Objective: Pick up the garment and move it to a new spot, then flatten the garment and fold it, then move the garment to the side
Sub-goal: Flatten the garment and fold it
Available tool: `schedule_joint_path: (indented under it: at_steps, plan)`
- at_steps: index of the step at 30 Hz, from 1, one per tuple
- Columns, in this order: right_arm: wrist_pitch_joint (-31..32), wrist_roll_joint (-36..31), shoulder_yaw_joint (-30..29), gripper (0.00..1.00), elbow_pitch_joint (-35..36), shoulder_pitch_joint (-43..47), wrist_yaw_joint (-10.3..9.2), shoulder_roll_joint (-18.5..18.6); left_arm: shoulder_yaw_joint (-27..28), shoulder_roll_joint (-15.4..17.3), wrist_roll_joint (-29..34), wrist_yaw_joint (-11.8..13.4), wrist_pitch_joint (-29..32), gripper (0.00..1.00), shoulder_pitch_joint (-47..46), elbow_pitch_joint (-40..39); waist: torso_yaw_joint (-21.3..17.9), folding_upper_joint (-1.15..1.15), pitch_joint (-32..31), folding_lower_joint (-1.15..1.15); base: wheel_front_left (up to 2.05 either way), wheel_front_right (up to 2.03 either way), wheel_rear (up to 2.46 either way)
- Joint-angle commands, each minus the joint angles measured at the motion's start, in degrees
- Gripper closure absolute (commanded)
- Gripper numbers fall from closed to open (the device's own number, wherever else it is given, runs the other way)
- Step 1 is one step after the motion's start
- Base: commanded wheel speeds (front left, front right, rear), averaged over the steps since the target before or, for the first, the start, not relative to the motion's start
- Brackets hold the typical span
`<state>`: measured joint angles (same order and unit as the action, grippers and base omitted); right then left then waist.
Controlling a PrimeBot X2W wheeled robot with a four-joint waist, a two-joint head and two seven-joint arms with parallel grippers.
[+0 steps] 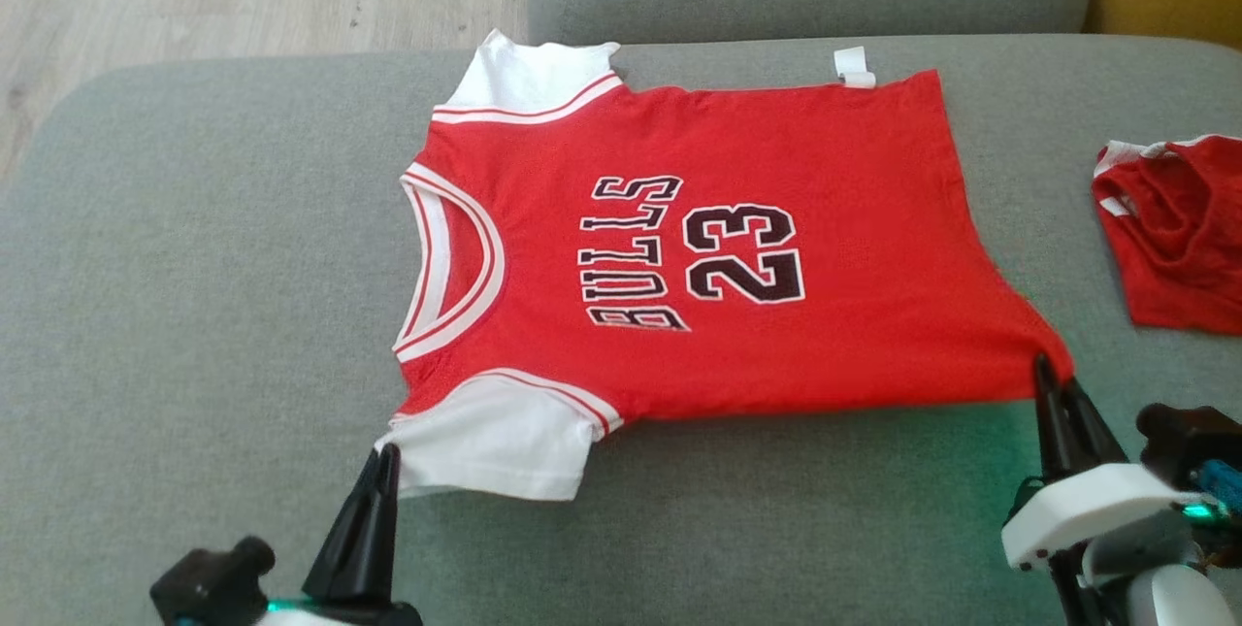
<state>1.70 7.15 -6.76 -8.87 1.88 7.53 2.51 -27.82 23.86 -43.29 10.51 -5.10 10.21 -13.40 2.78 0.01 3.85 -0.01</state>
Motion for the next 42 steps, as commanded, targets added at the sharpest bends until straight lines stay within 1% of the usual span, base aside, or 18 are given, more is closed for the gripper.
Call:
schedule_joint_path:
  at_steps: [1,7,9,11,12,13,16,20,25,30,33,38,42]
  plan:
    - [0.14,-0.02,1.12,1.00,1.80,-1.28,-0.04,0.37,2.07,0.44,-0.07,-0.32,-0.24,1.00,-3.62,-1.09,-0.05,-0.01,0.15,0.01,0.00,0.00,0.00]
    - [2.48,0.80,2.14,1.00,-0.23,-2.50,-0.04,0.37,1.20,0.18,0.44,-2.44,0.48,1.00,-8.48,3.44,-0.16,-0.01,0.90,0.01,0.00,0.00,0.00]
    - [4.40,1.69,3.05,1.00,-1.39,-3.62,-0.04,0.37,1.03,0.16,0.79,-3.25,0.81,1.00,-10.92,4.98,-0.39,-0.01,1.02,0.01,0.00,0.00,0.00]
    - [6.86,0.87,3.79,1.00,-2.66,-5.23,-0.04,0.37,0.55,0.25,1.43,-4.06,1.73,1.00,-13.88,6.52,-0.53,-0.01,1.27,0.01,0.00,0.00,0.00]
    - [7.92,0.91,4.09,1.00,-3.27,-6.23,-0.04,0.37,0.22,0.21,1.71,-4.56,2.37,1.00,-15.64,7.37,-0.54,-0.01,1.41,0.01,0.00,0.00,0.00]
    - [10.02,0.64,4.60,1.00,-4.62,-8.45,-0.04,0.37,-0.69,0.20,2.32,-5.86,4.08,1.00,-19.56,9.38,-0.59,-0.01,1.63,0.01,0.00,0.00,0.00]
    - [12.69,0.72,5.25,1.00,-6.82,-12.33,-0.04,0.37,-2.14,0.36,3.68,-7.89,6.84,1.00,-25.92,13.15,-0.94,-0.01,2.17,0.01,0.00,0.00,0.00]
    - [14.64,-0.39,4.61,1.00,-10.03,-17.92,-0.04,0.37,-3.51,-0.51,5.30,-10.20,9.01,1.00,-34.12,19.14,-1.44,-0.01,3.10,0.01,0.00,0.00,0.00]
    - [15.03,-0.65,3.31,1.00,-14.24,-23.91,-0.04,0.37,-2.89,-2.17,5.76,-11.77,8.32,1.00,-41.91,27.16,-2.36,-0.01,4.48,0.01,0.00,0.00,0.00]
    - [13.51,-0.30,1.49,1.00,-18.67,-27.93,-0.04,0.37,-2.00,-3.58,6.09,-12.62,5.62,1.00,-46.94,34.18,-3.08,-0.01,5.83,0.01,0.00,0.00,0.00]
    - [11.81,0.07,0.87,1.00,-21.02,-29.94,-0.04,0.37,-1.43,-4.24,6.30,-12.70,3.67,1.00,-49.03,37.71,-3.48,-0.01,6.47,0.01,0.00,0.00,0.00]
    - [9.98,0.82,2.44,1.00,-24.60,-32.57,-0.04,0.37,-1.53,-5.24,6.12,-13.64,2.07,1.00,-51.00,42.45,-3.99,-0.01,7.41,0.01,0.00,0.00,0.00]
    - [8.26,0.66,2.64,1.00,-27.17,-35.34,-0.04,0.37,-1.56,-5.52,6.21,-14.11,0.88,1.00,-52.46,45.11,-4.23,-0.01,8.19,0.01,0.00,0.00,0.00]
